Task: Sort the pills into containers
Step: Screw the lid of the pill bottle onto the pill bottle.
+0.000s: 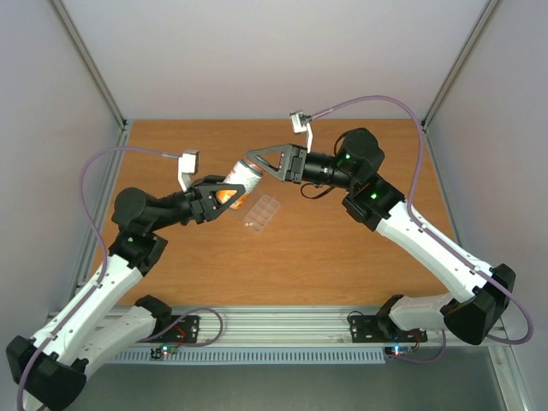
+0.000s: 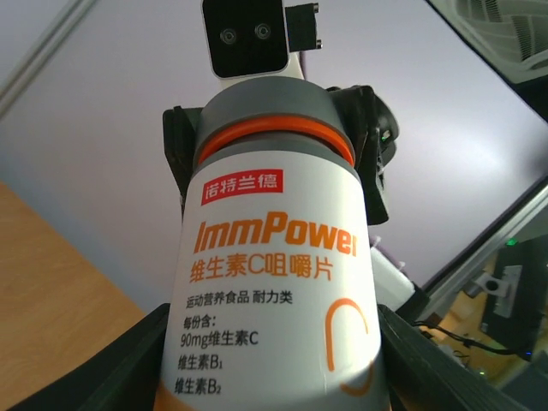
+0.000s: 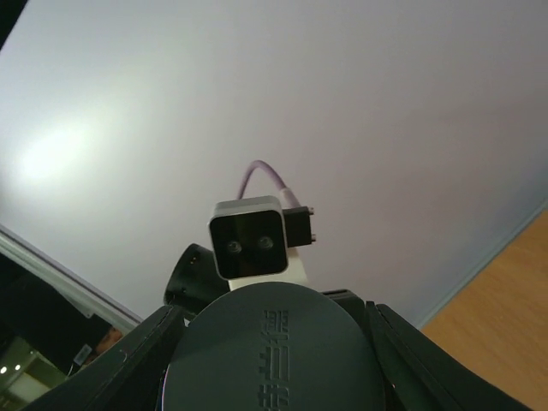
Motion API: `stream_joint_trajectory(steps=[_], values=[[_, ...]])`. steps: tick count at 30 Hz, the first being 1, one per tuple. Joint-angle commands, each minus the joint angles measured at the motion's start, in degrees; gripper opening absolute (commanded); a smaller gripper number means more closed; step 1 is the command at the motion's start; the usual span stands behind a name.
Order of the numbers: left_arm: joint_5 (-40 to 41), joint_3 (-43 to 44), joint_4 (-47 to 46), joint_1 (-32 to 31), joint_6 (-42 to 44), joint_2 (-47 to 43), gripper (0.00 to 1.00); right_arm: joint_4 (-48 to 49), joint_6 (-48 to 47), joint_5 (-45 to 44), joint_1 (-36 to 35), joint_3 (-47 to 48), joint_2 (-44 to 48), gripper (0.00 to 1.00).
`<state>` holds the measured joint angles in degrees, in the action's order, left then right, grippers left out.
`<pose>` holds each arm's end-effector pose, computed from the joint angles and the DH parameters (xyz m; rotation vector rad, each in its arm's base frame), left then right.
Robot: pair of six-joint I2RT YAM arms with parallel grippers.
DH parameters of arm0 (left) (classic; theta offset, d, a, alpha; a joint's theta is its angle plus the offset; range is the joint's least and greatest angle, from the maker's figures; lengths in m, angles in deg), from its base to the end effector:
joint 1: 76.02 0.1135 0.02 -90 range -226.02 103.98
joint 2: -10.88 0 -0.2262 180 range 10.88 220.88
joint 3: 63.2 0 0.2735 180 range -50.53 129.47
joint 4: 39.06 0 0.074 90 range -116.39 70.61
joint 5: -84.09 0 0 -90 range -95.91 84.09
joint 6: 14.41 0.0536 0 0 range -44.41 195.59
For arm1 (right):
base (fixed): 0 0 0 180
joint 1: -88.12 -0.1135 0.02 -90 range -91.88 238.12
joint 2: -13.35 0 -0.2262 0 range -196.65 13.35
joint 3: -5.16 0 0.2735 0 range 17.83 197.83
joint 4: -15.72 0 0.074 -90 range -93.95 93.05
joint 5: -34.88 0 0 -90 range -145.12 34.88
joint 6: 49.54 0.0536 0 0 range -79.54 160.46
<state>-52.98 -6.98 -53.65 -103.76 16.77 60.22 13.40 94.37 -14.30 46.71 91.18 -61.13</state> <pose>0.2003 -0.1497 0.3583 0.4550 1.4835 -1.7302 0.2322 0.2515 0.4045 -0.5218 1.6678 1.7924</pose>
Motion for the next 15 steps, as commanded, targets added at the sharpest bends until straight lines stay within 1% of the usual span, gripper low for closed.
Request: stream_joint_trajectory(steps=[1, 4, 10, 15], values=[[0.9, 3.6, 6.2, -3.2, 11.1, 0.1, 0.01, -19.9, 0.8, 5.1, -4.9, -0.2, -5.2, 0.12], [4.6, 3.6, 9.1, -3.2, 14.0, -1.0, 0.01, -24.1, -1.9, 3.2, -5.4, 0.5, -5.4, 0.11], [10.8, 4.6, 15.7, -3.1, 19.8, -2.3, 0.0, -28.6, -4.9, 0.1, -5.7, 0.7, -5.8, 0.06], [14.8, 5.2, 19.2, -3.2, 23.4, -2.4, 0.0, -32.7, -5.8, -3.7, -6.4, 2.7, -7.3, 0.02]])
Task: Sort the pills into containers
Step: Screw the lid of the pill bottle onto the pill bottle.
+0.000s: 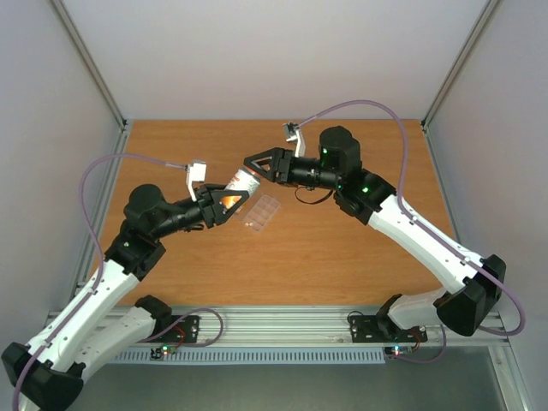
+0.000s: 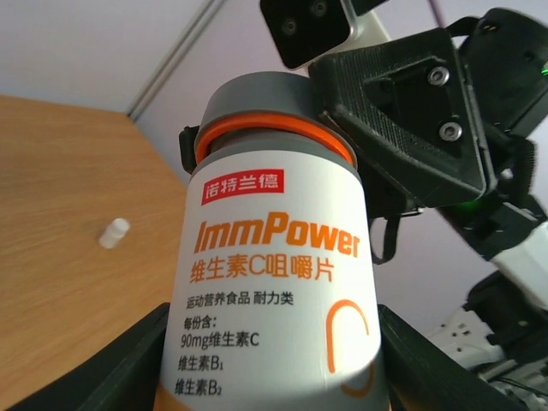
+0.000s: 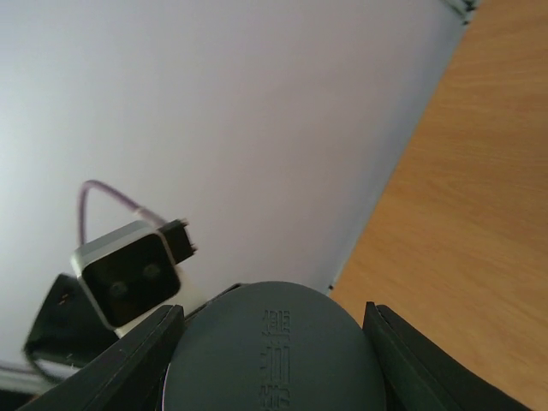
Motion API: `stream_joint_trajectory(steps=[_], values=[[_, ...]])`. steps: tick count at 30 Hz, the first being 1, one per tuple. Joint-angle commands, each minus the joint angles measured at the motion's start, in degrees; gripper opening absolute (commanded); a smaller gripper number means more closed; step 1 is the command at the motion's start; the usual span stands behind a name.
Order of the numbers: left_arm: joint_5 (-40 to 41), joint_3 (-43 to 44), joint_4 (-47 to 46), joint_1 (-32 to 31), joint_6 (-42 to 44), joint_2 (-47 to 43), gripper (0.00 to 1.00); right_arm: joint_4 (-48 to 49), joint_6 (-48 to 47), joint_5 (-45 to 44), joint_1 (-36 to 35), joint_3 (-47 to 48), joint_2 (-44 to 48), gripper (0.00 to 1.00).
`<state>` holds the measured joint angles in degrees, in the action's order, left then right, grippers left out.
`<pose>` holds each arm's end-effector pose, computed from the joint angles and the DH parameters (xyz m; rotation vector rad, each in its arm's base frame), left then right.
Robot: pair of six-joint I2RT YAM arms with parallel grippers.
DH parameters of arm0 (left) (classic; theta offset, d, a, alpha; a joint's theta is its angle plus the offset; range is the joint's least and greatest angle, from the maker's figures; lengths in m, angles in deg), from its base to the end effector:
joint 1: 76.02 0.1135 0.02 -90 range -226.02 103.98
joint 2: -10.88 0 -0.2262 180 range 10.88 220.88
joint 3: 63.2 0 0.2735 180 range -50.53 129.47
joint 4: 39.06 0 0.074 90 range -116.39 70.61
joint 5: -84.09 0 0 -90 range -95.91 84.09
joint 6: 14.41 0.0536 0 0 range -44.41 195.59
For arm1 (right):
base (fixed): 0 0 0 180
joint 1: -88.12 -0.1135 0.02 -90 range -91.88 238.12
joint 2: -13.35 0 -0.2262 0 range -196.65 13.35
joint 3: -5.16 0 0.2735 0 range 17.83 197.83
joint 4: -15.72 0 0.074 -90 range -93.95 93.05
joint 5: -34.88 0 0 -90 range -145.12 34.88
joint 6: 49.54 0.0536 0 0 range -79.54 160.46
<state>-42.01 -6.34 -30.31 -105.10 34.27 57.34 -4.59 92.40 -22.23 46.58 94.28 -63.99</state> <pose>0.2035 -0.1493 0.3302 0.3746 1.7007 -1.4192 0.2471 0.2578 0.3724 -0.3179 1.9928 1.6222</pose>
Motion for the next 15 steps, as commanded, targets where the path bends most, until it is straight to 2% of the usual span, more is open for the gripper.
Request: stream_joint_trajectory(steps=[1, 9, 15], values=[[4.6, 4.5, -3.8, -1.9, 6.3, 0.4, 0.0, -15.7, -3.9, 3.6, -6.5, 0.2, -4.9, 0.01], [12.4, 4.0, -0.3, -2.4, 12.3, -0.1, 0.0, -19.2, 0.5, 0.5, -7.1, 2.3, -7.8, 0.01], [18.0, 0.0, -3.9, -3.1, 14.1, -1.9, 0.01, -20.5, 5.6, -0.8, -7.2, 4.6, -9.7, 0.01]])
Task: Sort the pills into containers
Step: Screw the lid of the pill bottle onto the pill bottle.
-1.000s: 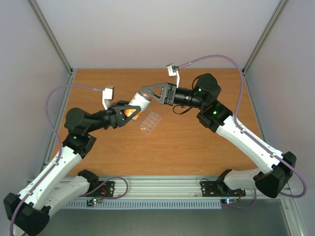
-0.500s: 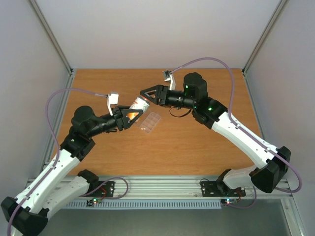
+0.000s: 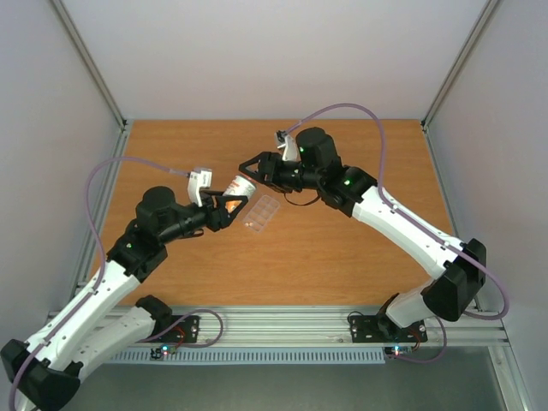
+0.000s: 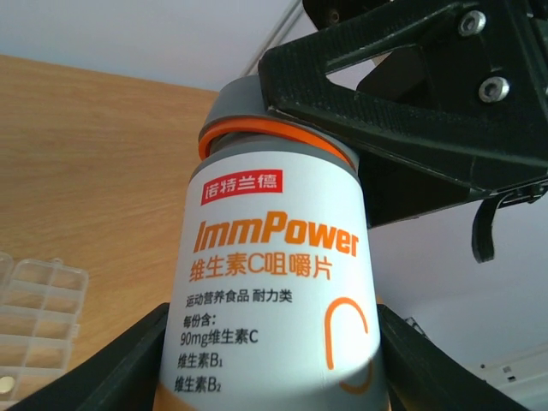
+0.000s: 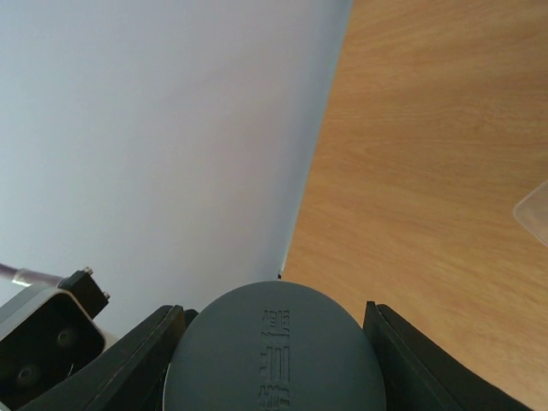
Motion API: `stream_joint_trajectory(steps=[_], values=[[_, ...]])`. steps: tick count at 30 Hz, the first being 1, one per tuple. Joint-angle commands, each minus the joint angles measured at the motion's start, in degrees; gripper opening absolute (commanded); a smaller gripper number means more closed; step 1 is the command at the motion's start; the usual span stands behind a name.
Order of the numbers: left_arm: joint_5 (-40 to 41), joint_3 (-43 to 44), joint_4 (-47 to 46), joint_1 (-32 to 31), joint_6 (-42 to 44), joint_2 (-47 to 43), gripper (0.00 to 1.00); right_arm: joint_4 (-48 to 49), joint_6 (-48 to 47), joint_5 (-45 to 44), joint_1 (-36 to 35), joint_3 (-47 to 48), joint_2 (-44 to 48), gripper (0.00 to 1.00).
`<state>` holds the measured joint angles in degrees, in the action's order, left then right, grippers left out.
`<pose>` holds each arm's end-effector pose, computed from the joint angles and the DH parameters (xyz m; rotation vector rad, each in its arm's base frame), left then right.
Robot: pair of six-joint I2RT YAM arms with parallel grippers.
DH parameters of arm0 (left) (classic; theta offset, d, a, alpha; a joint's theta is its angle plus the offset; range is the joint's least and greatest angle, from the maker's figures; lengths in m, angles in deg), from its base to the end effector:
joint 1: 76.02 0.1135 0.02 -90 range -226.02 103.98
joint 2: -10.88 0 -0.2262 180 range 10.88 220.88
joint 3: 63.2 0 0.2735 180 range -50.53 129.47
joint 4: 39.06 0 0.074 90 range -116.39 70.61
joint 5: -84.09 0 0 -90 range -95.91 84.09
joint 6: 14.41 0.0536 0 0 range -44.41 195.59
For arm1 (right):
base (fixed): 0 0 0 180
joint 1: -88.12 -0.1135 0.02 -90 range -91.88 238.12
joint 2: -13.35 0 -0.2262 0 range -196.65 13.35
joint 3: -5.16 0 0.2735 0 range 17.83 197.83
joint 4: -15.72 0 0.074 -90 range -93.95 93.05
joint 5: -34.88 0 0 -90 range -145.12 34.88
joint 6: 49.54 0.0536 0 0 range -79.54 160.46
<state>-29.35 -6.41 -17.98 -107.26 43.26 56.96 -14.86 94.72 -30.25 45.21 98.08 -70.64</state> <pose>0.2053 -0.1494 0.3051 0.3038 1.8620 -1.1441 0.2633 0.2756 0.3357 -0.1114 2.2456 1.4566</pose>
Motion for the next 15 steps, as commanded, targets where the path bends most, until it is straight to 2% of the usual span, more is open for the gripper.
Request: stream_joint_trajectory(steps=[1, 10, 15], values=[[5.4, -0.9, -17.3, -0.9, 5.0, -2.0, 0.0, -10.6, 3.2, 7.1, -5.8, 1.5, -3.3, 0.01], [3.8, -7.1, -25.6, -0.8, 0.4, -6.1, 0.0, -8.7, 1.2, 10.1, -5.8, 1.7, -2.1, 0.01], [3.5, -9.4, -30.1, -0.8, -6.0, -7.6, 0.0, -7.0, -1.7, 12.0, -5.8, 0.5, 0.0, 0.01]])
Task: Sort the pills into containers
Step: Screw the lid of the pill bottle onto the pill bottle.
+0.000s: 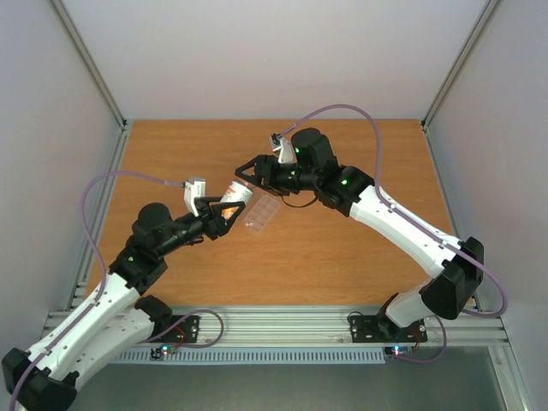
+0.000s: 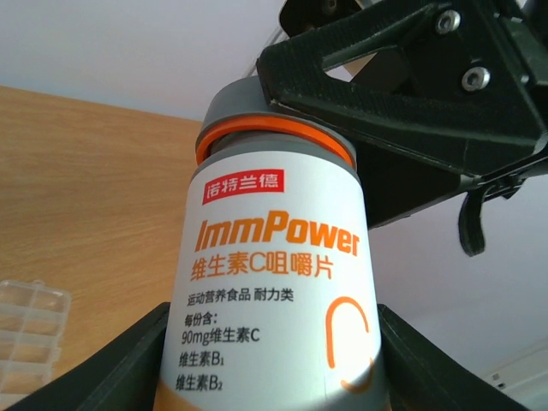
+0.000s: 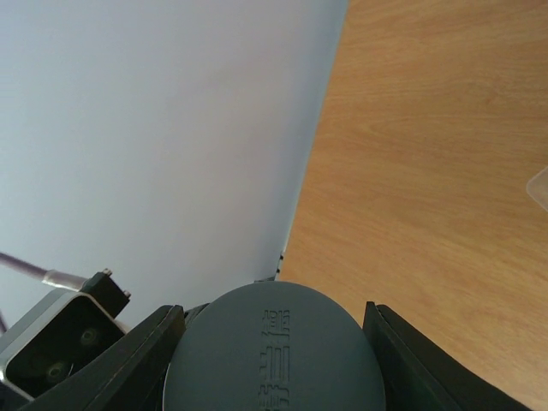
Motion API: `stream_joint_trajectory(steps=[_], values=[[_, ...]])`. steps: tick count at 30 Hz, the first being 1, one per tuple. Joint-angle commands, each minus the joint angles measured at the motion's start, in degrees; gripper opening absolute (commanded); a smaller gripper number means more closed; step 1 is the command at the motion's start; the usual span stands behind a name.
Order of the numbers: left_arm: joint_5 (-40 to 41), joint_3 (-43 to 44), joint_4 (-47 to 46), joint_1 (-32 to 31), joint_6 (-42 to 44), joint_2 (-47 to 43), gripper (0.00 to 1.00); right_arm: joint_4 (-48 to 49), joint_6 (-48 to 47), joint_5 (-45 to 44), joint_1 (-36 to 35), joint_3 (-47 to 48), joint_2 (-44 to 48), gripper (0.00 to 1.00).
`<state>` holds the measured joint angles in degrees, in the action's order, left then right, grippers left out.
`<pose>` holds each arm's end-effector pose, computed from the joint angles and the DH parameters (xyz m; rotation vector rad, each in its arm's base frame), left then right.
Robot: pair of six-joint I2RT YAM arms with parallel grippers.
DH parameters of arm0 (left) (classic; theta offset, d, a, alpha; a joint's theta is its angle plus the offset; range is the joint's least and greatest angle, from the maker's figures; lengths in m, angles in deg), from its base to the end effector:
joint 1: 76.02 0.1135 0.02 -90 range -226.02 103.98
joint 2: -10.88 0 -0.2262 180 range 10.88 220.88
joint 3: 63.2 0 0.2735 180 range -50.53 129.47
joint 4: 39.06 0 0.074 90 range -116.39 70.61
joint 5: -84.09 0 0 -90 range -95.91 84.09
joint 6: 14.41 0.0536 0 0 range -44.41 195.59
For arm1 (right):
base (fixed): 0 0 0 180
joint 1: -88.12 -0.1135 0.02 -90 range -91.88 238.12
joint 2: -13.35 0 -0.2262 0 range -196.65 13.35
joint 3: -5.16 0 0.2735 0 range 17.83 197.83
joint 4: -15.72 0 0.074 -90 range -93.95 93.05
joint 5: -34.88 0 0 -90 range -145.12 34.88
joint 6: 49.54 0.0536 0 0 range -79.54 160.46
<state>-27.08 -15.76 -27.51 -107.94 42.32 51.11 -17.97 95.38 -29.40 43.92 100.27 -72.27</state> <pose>0.1954 -0.1445 0.2845 0.2826 1.7542 -1.1499 0.2591 0.2844 0.3340 -0.1226 2.3082 1.4645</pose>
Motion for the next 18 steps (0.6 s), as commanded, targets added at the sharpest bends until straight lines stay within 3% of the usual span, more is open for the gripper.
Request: stream_joint_trajectory(steps=[1, 18], values=[[1.3, -0.5, -21.5, 0.0, -6.6, -2.1, 0.0, -3.7, -3.0, 11.2, -4.5, -2.1, 2.3, 0.01], [1.7, -6.3, -39.8, 1.6, -28.7, -4.4, 0.0, 4.3, -13.6, 13.9, -5.2, -9.3, 14.5, 0.04]])
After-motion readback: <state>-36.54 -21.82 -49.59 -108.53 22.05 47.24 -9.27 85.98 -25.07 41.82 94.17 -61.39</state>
